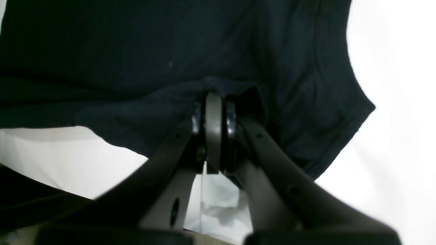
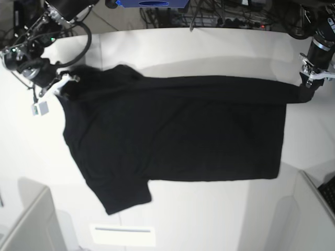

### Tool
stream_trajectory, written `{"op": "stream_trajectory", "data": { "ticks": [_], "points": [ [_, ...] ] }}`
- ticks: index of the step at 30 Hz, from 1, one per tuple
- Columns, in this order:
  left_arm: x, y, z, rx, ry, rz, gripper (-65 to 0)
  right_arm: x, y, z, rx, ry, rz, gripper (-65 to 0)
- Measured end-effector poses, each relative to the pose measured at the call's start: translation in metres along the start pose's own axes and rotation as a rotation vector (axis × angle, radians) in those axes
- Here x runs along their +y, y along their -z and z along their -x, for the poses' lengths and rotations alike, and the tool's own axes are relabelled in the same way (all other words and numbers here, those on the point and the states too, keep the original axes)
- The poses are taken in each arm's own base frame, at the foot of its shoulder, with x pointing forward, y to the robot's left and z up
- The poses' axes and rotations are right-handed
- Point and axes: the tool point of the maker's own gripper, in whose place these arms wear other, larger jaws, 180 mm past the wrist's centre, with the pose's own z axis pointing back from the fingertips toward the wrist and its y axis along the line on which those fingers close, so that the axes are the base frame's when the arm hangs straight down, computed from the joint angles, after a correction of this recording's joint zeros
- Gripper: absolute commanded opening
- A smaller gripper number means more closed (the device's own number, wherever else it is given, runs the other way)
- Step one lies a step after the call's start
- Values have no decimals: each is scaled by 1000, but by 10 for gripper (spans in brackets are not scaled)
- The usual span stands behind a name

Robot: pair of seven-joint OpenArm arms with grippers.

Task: Fold the T-shirt properly
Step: 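Reach the right gripper down to the sleeve and pinch it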

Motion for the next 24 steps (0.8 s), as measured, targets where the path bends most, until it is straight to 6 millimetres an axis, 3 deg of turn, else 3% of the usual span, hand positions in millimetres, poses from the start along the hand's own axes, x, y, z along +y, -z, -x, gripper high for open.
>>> {"op": "stream_trajectory", "data": {
  "ticks": [8,12,16,21,24],
  "points": [
    [11,4,-3,-13,67,-72,-650,-9,21,-4,33,75,-52,-650],
    [4,9,-7,-23,63,-50,-650,-3,26,-20,12,50,-69,-650],
    [-11,22,1,76,84,-19,-650,16,41,-37,25,-4,-134,-650],
    [-11,35,-5,103,181,-95,-650,15,52,-39,56,73,-149,-650],
    [-13,38,-7,100,183,-97,-650,18,53,-55,31,64,-155,-650]
  ]
}}
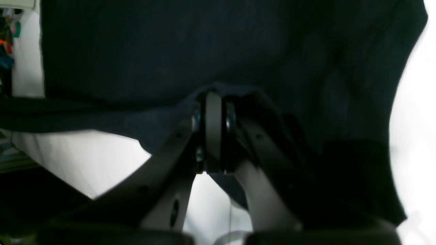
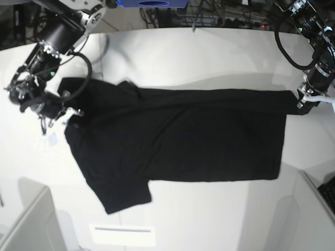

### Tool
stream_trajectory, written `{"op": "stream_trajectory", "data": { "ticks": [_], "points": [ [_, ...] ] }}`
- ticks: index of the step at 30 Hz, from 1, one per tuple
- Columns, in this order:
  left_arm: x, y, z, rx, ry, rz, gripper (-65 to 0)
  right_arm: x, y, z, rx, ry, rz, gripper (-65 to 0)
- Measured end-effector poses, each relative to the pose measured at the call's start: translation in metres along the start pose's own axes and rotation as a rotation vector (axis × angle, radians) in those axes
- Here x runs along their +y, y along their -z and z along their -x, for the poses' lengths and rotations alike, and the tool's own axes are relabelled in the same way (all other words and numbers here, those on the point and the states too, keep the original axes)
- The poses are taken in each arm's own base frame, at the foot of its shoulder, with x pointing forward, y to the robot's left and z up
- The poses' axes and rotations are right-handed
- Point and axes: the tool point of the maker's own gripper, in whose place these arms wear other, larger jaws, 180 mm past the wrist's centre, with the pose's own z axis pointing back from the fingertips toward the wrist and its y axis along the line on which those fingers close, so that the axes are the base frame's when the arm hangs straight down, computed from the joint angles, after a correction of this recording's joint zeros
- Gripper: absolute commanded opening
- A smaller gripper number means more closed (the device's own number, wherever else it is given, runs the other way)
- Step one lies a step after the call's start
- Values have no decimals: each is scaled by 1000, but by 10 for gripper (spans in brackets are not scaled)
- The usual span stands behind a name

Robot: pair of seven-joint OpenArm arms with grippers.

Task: Fold the T-shirt properly
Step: 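Reach the right gripper down to the sleeve and pinch it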

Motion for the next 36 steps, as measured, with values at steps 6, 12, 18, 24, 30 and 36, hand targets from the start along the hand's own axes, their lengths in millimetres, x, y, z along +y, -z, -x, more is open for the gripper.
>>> {"op": "stream_trajectory", "data": {
  "ticks": [6,12,18,24,30,36],
  "points": [
    [-6,3,-8,-22,1,15,-650,-3,9,-3,14,28,-25,-650],
    [-4,13,-12,-22,-33,20,-650,-1,19,1,49,38,-48,-650],
    [-2,32,0,35,25,-36,-650,14,36,-9,64,-3,-95,-650],
    [-11,42,2,44,59,-37,-650,5,38,-4,88,66,-83,-650],
    [0,49,11,80,20,-55,-650,5,38,-8,72,72,-83,-650],
    [-4,52,5,65,16,-45,-650,11,45,-25,43,77,-108,-650]
  ]
}}
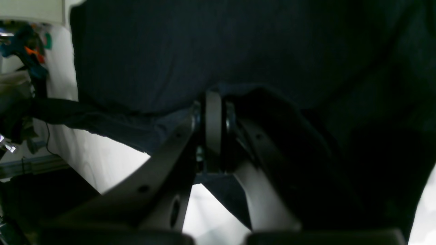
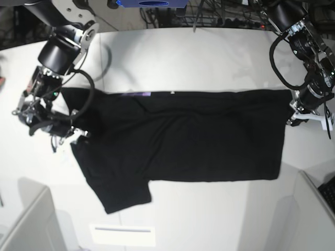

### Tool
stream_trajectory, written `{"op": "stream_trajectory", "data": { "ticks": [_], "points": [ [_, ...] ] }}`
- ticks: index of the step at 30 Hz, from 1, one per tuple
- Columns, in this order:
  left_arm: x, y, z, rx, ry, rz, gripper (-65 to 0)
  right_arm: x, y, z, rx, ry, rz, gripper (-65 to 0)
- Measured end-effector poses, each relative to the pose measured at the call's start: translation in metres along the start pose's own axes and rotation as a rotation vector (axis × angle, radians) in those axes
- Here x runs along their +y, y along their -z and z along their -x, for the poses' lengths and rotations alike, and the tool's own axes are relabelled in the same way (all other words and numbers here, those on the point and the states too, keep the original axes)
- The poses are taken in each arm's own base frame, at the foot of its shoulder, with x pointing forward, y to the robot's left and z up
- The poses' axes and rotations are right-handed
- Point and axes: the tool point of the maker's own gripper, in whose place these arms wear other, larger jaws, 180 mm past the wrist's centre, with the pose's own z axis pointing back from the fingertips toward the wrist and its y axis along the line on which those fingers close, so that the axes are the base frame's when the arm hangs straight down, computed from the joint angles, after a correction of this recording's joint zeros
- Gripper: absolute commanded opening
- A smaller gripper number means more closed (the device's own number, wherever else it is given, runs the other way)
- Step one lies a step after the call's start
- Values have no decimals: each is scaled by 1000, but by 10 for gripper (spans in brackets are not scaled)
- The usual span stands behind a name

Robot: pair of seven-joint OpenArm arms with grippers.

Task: Fold the T-shirt properly
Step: 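Reach the right gripper down to the sleeve and pinch it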

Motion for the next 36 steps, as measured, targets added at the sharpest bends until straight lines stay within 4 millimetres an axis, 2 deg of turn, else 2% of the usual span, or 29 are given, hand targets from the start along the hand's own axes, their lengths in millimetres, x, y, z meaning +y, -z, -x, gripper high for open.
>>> {"op": "stream_trajectory", "data": {
  "ticks": [8,11,14,19,27,30,32,34,36],
  "points": [
    [-2,1,-3,-6,-1,6,-650,-3,5,-15,-18,22,-16,-650],
    [-6,1,-9,-22,-1,15,-650,3,14,-14,16,-33,-9,-650],
    [-9,3,-10,-25,-3,22,-650,12,23,-22,6,-42,-38,-650],
    [-12,3,-13,-32,-3,26,-650,7,28,-18,17,-21,-33,-650],
    [2,15,0,21,-50,5,-650,8,28,-20,6,-17,-38,-650],
    [1,15,-2,16,-49,10,-650,6,27,-18,12,-14,-36,-650],
    [0,14,-5,12,-44,10,-630,7,27,-19,7,-15,-37,-483],
    [-1,14,-10,2,-38,11,-448,7,25,-22,-16,15,-50,-323],
    [-2,12,-14,-11,-41,13,-260,1,18,-29,-81,81,-63,-243]
  ]
}}
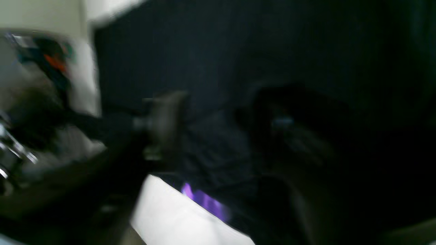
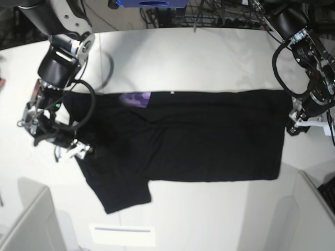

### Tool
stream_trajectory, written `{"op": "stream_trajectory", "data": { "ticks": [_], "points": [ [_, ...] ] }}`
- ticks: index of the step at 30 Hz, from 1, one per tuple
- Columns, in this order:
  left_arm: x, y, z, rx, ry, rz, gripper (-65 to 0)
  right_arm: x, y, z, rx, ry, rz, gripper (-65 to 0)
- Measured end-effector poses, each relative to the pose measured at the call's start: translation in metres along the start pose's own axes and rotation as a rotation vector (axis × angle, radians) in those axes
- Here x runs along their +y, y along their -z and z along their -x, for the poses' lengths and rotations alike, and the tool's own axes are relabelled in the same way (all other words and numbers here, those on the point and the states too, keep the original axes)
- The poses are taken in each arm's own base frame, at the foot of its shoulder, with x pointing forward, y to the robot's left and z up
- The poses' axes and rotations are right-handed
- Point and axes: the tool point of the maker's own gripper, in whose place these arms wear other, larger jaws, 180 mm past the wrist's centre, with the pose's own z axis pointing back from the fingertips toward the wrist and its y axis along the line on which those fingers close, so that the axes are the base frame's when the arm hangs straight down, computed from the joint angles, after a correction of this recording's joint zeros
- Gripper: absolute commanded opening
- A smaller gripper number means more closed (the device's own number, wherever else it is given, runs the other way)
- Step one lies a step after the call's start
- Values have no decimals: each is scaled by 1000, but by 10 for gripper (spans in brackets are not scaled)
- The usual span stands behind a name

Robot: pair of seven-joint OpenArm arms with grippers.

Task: Fold the T-shirt properly
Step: 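Reach the right gripper down to the sleeve and pinch it, then lift the sleeve with the right gripper back toward the collar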

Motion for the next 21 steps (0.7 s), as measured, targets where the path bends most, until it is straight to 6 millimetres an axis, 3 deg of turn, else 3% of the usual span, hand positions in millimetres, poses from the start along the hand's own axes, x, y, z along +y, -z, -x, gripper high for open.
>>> {"op": "stream_trajectory", "data": {
  "ticks": [3,4,7,10,12,15,18,21],
  "points": [
    [-6,1,-6,-16,-4,13,-31,-13,-13,-5,-63,64,10,-249],
    [-8,0,-8,-21,1,17,0,-18,-19,-3,-65,63,28,-258],
    [-19,-12,-17,-61,39,31,0,-19,-44,2,-76,13,80,-281],
    [-21,-44,-33,-182,43,52,0,-15,-84,0,-188,-8,141,-297],
    [5,-62,-23,-210,-46,15,0,-16,-109,18,-257,54,193,-314],
    [61,-82,10,-174,-195,-85,0,-33,-134,66,-296,250,280,-315],
    [77,-90,16,-181,-254,-86,0,-41,-152,80,-335,309,290,-318],
    [94,-76,32,-135,-300,-91,0,-46,-165,100,-354,401,273,-315]
  ]
}}
